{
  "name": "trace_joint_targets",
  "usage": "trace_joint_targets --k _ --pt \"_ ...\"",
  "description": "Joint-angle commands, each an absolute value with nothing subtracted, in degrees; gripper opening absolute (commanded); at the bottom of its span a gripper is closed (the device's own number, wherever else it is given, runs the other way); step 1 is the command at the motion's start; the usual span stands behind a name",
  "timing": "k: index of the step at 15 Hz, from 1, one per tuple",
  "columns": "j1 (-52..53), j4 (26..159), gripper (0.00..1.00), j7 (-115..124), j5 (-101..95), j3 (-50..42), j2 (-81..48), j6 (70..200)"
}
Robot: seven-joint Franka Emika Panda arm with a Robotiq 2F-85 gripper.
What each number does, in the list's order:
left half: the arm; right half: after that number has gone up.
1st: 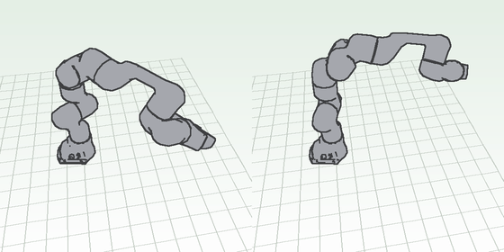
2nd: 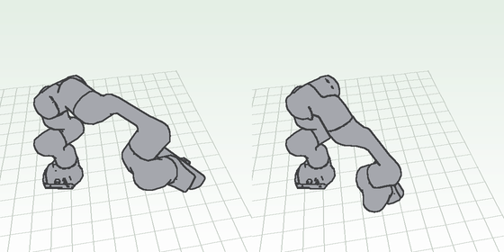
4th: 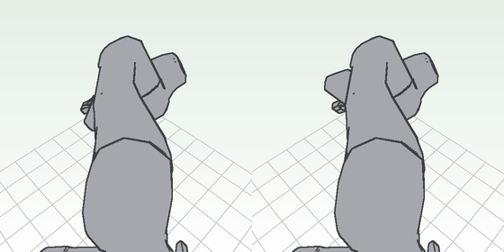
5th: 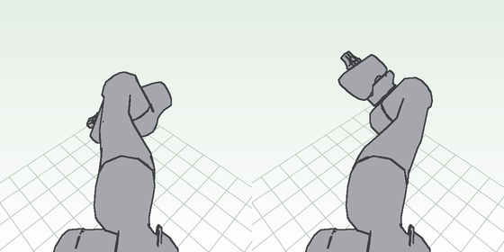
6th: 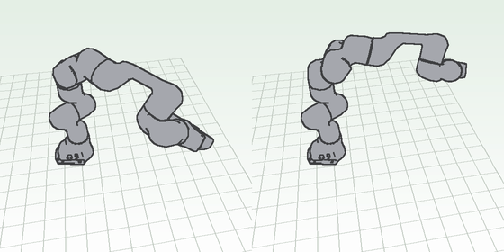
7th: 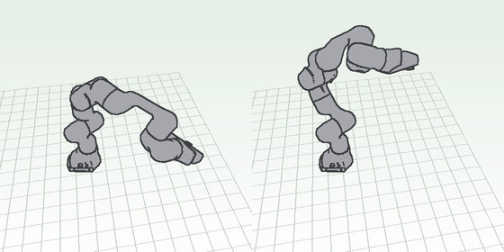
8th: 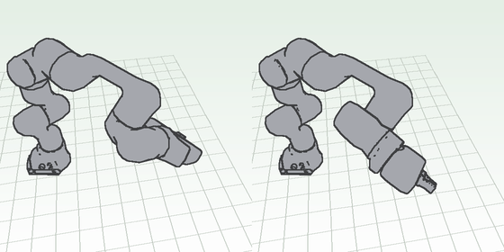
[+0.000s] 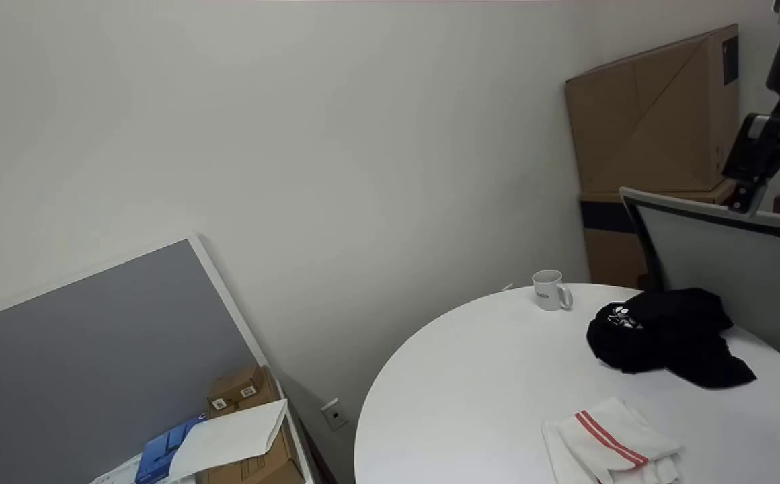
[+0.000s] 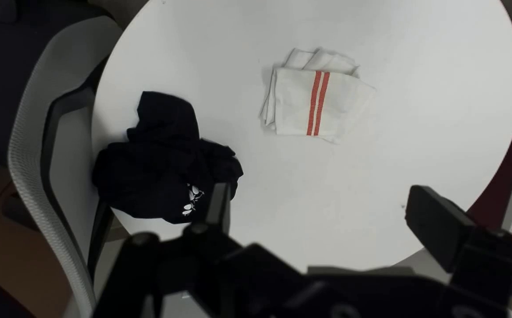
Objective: Hang the black t-shirt on the backrest of the grey chair on the right
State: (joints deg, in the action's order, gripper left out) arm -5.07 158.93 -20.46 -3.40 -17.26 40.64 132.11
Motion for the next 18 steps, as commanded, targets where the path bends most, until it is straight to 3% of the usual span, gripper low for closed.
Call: trace_joint_targets --k 1,10,18 --pt "-5.7 155.9 1.0 -17.8 -3.1 -15.2 36.9 134.3" --pt "-11.1 141.5 1.0 -0.1 -9.4 -6.1 17.7 148.6" --pt "-12.0 127.7 1.0 20.0 -8.2 -7.0 -2.1 149.0"
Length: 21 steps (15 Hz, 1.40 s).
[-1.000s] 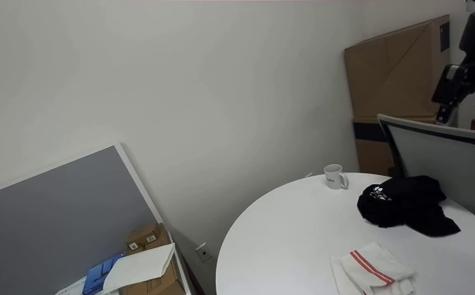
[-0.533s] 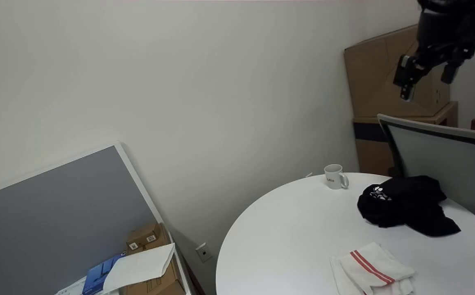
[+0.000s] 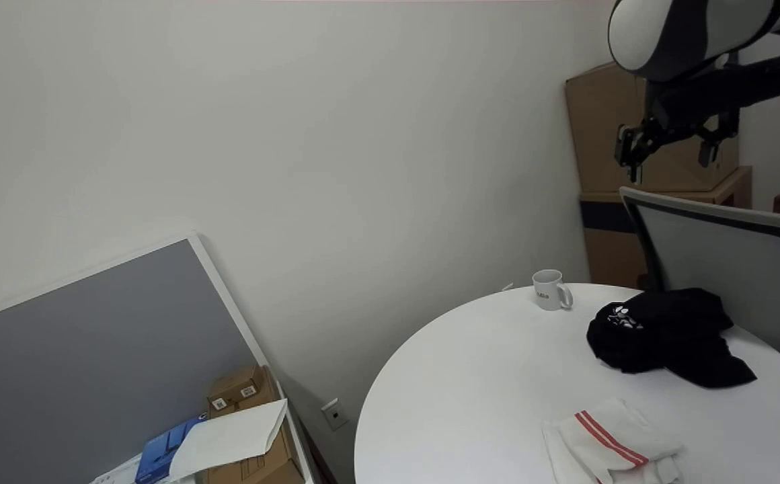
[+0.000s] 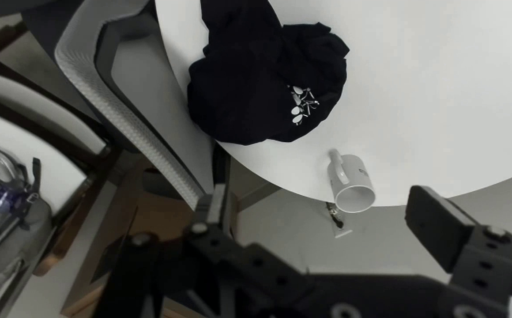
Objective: Hang the black t-shirt on the backrest of the grey chair on the right
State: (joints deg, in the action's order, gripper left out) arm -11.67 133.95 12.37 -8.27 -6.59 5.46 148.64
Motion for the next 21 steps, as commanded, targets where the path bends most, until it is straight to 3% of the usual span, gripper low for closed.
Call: trace_joint_targets --k 1,10,21 --pt "-11.8 126.1 1.0 23.2 -8.6 -7.4 -4.1 148.4" --pt "-6.5 120.0 1.0 40.4 -9.1 -12.6 -17.8 149.7" --pt "-3.8 115.1 1.0 42.5 -5.6 -17.6 -32.0 158.4"
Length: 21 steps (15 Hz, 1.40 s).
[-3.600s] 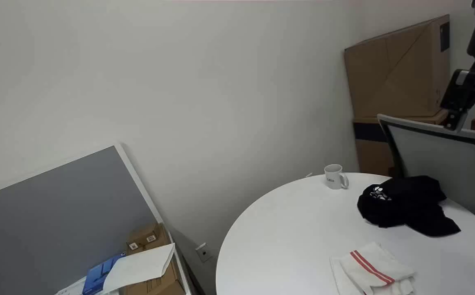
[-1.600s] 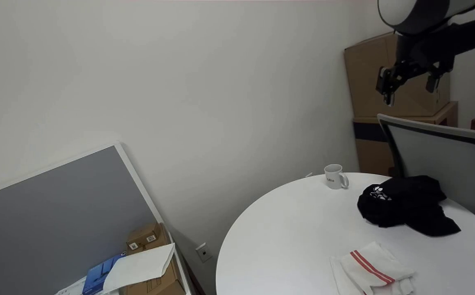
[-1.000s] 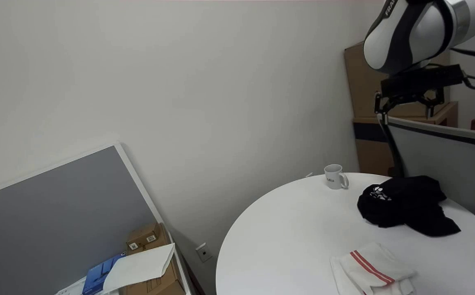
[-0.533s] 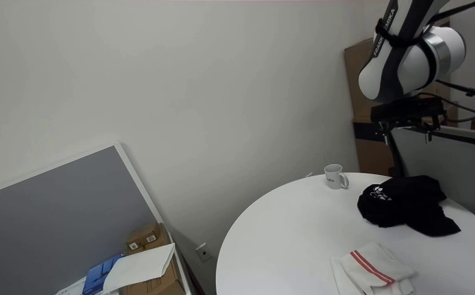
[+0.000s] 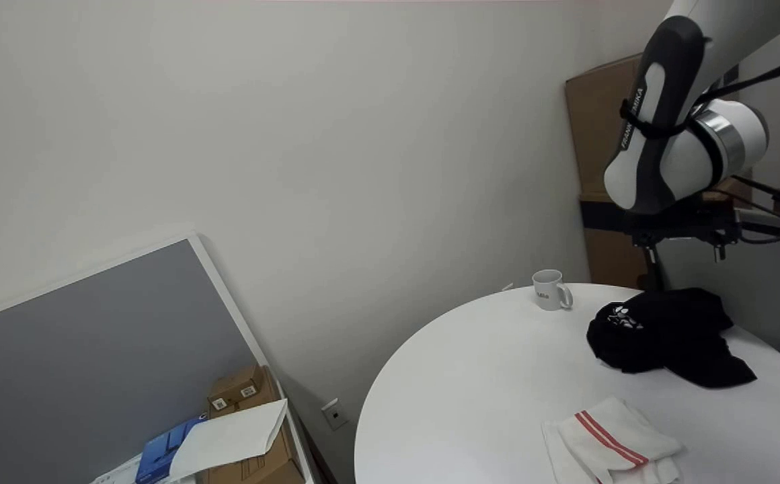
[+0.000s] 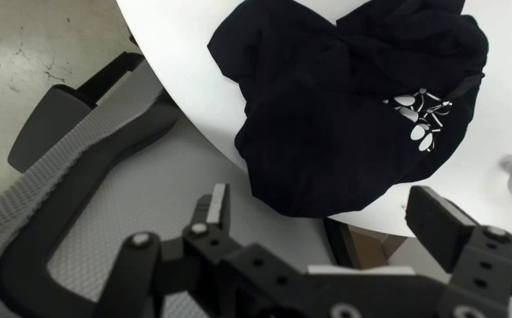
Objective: Hang the black t-shirt on the backrest of the grey chair on the right
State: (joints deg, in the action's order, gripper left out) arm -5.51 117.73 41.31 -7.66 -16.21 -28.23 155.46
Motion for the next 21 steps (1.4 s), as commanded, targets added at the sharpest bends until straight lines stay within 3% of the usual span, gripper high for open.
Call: trace_joint_targets --k 1,17,18,19,21 --pt "-3.3 114.8 1.0 42.9 -5.1 -17.8 -33.0 159.5" --pt "-1.4 99.4 1.0 42.0 0.9 -20.5 -52.6 159.1" --pt "-1.6 98.8 0.96 41.6 1.1 -20.2 -53.3 158.9" --pt "-1.8 98.7 0.74 41.3 1.4 -19.8 -53.8 159.0" --pt "-1.8 98.5 0.7 41.0 1.9 -19.5 -54.8 159.0"
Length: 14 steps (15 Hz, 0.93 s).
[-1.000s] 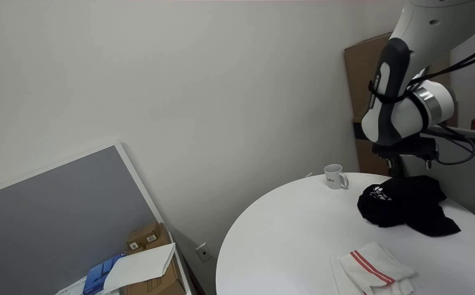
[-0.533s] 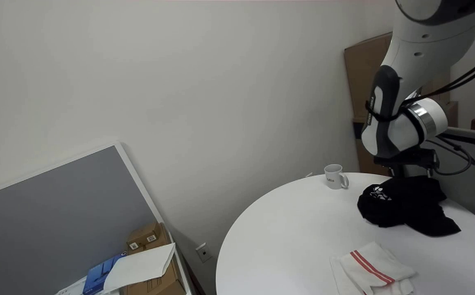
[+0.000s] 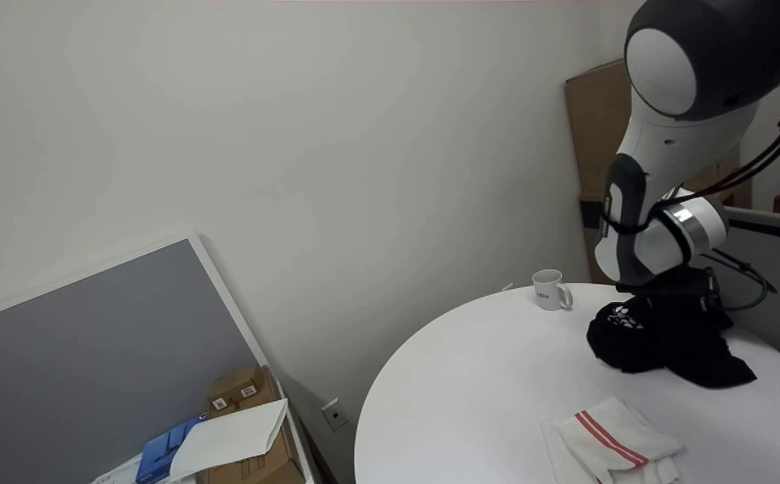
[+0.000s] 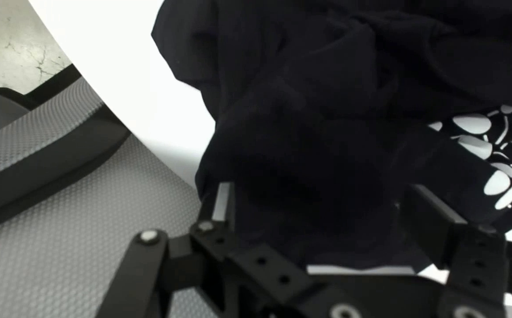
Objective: Hang the black t-shirt on the backrest of the grey chair on the right
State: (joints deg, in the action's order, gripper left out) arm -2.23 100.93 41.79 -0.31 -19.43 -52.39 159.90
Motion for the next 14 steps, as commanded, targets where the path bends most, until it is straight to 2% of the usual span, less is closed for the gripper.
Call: trace_joint_targets --k 1,9,14 --pt "-1.8 98.6 0.62 40.9 2.1 -19.4 -55.0 159.0" --pt "-3.1 103.4 0.02 39.7 4.6 -19.4 -49.8 161.3" --pt "-4.6 109.8 0.02 35.4 4.8 -17.8 -40.3 162.5"
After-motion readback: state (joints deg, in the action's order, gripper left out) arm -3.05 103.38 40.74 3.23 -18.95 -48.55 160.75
